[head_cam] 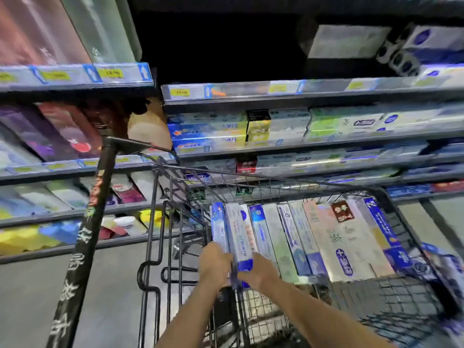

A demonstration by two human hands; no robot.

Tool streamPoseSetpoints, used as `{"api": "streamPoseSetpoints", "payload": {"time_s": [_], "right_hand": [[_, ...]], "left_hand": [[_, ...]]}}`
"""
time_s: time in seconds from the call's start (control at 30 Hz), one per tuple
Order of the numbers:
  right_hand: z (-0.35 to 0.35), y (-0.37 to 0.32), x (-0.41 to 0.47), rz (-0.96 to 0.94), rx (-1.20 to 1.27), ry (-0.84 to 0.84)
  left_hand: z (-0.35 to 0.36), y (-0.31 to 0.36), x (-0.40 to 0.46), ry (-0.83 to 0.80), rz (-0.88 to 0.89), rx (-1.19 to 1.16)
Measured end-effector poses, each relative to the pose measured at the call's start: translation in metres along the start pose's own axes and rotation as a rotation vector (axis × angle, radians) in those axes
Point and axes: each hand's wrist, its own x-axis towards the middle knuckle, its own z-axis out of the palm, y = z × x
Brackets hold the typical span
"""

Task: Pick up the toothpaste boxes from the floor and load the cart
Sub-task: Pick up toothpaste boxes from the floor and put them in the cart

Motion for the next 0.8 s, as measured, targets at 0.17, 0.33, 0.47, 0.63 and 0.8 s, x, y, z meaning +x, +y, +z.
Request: {"api": "streamPoseSetpoints", "payload": {"time_s": [0.17,0.33,0.47,0.63,0.8], "right_hand": [[0.004,-0.008,0.019,0.005,0.004,0.061],[-0.008,-0.01,0.02,-0.024,0.059,0.041],[-0.043,-0.006,0.004,-0.064,0.006,0.056],[-0.101,0.014,-0.012,-0.203,-0.371,0.295],[-0.157,0.055,-0.043,-0.181,-0.547,0.42]], "left_hand": [[0.002,0.0,0.011,0.025,-0.03,0.072],[-0.004,0.0,0.006,-0.026,-0.009,-0.011],[-0.026,0.011,0.003,-0.063,0.094,-0.033],[-0.061,0.056,0.004,-0.06,0.389,0.408],[-0.051,0.122,-0.017,-0.018,0.761,0.789]]}}
